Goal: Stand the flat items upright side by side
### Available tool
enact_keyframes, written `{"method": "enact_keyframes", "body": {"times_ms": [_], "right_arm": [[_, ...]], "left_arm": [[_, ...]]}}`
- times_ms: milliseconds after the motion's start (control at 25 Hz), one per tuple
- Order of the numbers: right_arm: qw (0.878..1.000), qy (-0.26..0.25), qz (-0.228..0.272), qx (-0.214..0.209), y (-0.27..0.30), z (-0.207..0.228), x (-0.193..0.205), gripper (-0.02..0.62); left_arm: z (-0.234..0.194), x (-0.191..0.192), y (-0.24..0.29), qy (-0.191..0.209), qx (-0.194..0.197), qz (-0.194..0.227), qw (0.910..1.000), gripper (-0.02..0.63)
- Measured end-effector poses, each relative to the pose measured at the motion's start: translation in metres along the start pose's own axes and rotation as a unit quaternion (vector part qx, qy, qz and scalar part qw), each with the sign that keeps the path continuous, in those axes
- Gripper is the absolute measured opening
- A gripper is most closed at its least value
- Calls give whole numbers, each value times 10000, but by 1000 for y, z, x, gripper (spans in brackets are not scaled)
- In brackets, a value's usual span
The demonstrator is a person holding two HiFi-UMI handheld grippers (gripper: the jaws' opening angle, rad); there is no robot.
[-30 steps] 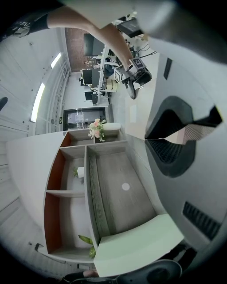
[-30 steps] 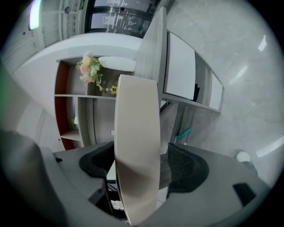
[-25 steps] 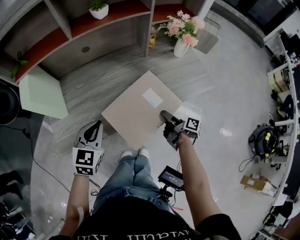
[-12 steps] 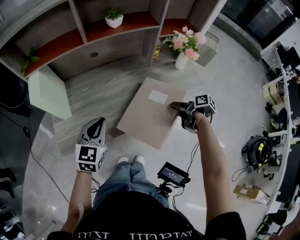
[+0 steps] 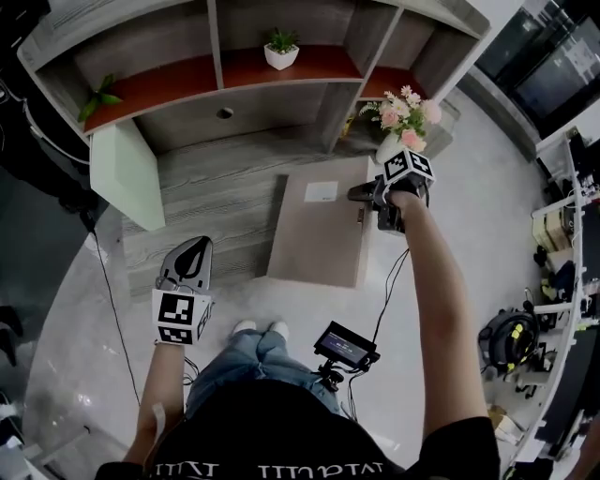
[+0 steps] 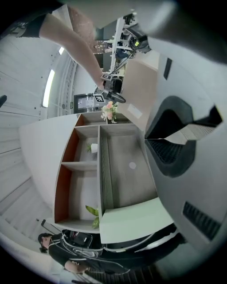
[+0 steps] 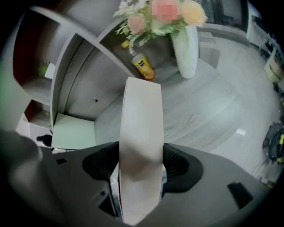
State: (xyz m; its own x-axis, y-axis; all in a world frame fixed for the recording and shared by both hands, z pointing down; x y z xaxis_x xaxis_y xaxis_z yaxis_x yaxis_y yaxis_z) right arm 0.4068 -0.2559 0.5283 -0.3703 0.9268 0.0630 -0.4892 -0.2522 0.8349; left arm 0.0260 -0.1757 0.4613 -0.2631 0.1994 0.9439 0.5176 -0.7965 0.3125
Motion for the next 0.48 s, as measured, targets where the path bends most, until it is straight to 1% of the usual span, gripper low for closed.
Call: {"method": "enact_keyframes", "body": {"times_ms": [120, 280, 400, 480], "right_arm": [[9972, -609, -231, 378, 4, -31, -13, 316], [9868, -1364, -445, 756, 17, -76, -20, 318], [9721, -2019, -527, 1072, 29, -113, -23, 319], [9571, -2515, -551, 1326, 37, -139, -23, 321]], "left_arm": [[-10, 0, -8, -81, -190, 30, 9998, 12], [-24, 4, -21, -219, -411, 59, 9989, 12], [-35, 8, -29, -303, -578, 91, 9978, 12], [-41, 9, -36, -361, -690, 97, 9969, 12]]}}
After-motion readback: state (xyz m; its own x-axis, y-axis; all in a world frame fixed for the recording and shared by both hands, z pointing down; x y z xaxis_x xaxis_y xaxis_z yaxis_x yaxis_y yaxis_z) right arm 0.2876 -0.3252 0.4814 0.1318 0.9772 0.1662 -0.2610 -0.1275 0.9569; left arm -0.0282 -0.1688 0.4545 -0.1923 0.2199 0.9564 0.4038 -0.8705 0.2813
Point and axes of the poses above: the fingertips, and each gripper's own axes: y forward along the fingers, z to its right, x out of its underside, the point moved 3 cm from there along -y, backward along the fingers, and after that the axes turned 2 degrees about -x, right-handed, at the moved point
